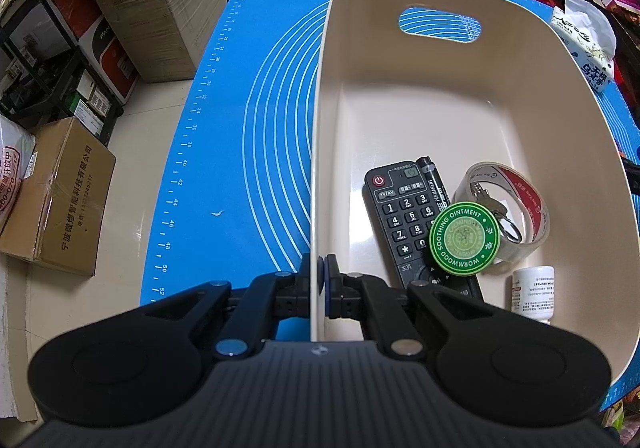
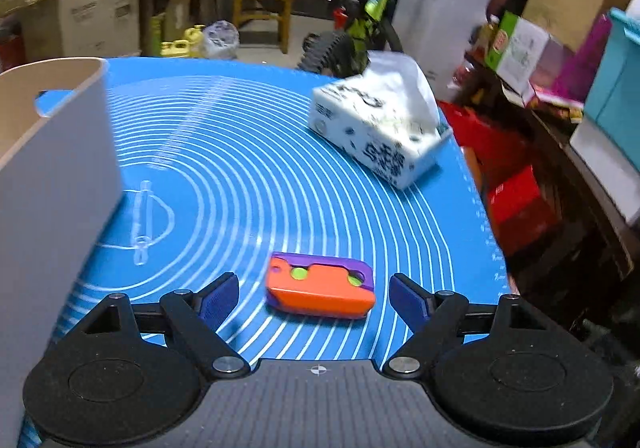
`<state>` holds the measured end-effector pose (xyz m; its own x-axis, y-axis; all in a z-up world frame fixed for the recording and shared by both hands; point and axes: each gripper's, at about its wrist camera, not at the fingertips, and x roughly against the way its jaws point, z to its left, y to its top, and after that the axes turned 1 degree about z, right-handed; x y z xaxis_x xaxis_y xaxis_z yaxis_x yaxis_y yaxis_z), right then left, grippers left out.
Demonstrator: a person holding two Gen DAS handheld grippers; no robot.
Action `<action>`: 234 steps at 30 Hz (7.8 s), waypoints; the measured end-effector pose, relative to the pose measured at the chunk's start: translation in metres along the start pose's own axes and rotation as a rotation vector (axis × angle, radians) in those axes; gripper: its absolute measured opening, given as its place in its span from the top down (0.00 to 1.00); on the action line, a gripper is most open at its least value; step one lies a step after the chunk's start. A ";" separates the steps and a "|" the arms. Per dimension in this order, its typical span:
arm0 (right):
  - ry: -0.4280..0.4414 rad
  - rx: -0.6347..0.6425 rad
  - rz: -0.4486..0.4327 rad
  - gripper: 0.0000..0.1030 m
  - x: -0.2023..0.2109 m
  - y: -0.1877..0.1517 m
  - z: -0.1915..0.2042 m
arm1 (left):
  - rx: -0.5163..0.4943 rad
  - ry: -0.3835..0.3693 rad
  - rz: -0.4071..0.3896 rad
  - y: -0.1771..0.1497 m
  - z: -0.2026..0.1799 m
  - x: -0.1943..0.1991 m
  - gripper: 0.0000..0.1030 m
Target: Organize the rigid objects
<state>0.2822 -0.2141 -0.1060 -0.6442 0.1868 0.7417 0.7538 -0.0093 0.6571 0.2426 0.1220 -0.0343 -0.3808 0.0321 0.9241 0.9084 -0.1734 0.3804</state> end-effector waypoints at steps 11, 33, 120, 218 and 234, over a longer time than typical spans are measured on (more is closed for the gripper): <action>-0.014 -0.064 0.039 0.19 -0.031 -0.003 0.001 | -0.007 0.011 0.001 -0.002 -0.001 -0.001 0.94; 0.131 -0.023 -0.212 0.30 0.066 0.033 0.041 | -0.003 0.008 0.002 0.000 -0.002 0.000 0.94; 0.252 -0.020 -0.215 0.02 0.343 -0.070 0.041 | -0.022 0.108 -0.343 -0.124 -0.093 0.184 0.22; 0.197 -0.131 -0.187 0.02 0.479 -0.210 0.002 | -0.056 0.069 -0.430 -0.263 -0.137 0.250 0.22; 0.197 -0.128 -0.184 0.02 0.477 -0.212 0.001 | -0.059 0.062 -0.429 -0.263 -0.139 0.252 0.22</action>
<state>-0.1849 -0.1224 0.1084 -0.7910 0.0030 0.6119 0.6073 -0.1187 0.7856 -0.1165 0.0392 0.0929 -0.7330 0.0550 0.6780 0.6546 -0.2136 0.7251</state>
